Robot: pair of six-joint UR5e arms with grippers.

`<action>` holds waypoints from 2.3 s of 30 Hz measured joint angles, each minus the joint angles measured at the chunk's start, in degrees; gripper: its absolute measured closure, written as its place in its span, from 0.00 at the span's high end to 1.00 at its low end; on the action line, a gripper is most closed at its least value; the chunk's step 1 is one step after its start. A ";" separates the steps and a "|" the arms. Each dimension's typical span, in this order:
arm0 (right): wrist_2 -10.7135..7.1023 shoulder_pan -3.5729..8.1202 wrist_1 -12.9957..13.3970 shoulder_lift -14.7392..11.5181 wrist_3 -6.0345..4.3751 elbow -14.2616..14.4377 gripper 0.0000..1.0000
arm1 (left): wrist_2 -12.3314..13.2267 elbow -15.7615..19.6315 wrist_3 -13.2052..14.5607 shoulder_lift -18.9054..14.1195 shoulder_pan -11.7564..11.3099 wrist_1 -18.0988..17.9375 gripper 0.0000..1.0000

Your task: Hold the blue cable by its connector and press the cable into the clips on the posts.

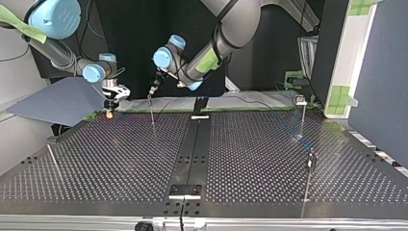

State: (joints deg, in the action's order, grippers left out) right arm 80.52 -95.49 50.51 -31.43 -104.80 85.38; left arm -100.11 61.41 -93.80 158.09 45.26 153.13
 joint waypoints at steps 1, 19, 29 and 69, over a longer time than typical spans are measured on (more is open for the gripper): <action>0.00 0.00 -0.02 0.01 0.01 0.00 0.00 | -0.03 0.00 -0.07 0.00 0.07 -0.21 0.98; 0.00 -0.01 -0.01 0.02 -0.33 0.00 0.00 | -0.21 0.00 -1.11 0.04 0.47 -2.12 0.98; 0.00 -0.01 0.04 0.02 -0.48 0.00 0.00 | -0.21 0.00 -1.16 0.03 0.47 -2.11 0.98; -0.03 0.32 -0.05 0.04 -1.54 0.02 0.00 | -8.77 12.82 -9.75 -12.32 0.41 -10.30 0.98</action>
State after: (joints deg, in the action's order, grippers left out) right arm 80.48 -95.16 50.46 -31.39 -106.34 85.40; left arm -108.88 74.23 -103.55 145.77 45.67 142.83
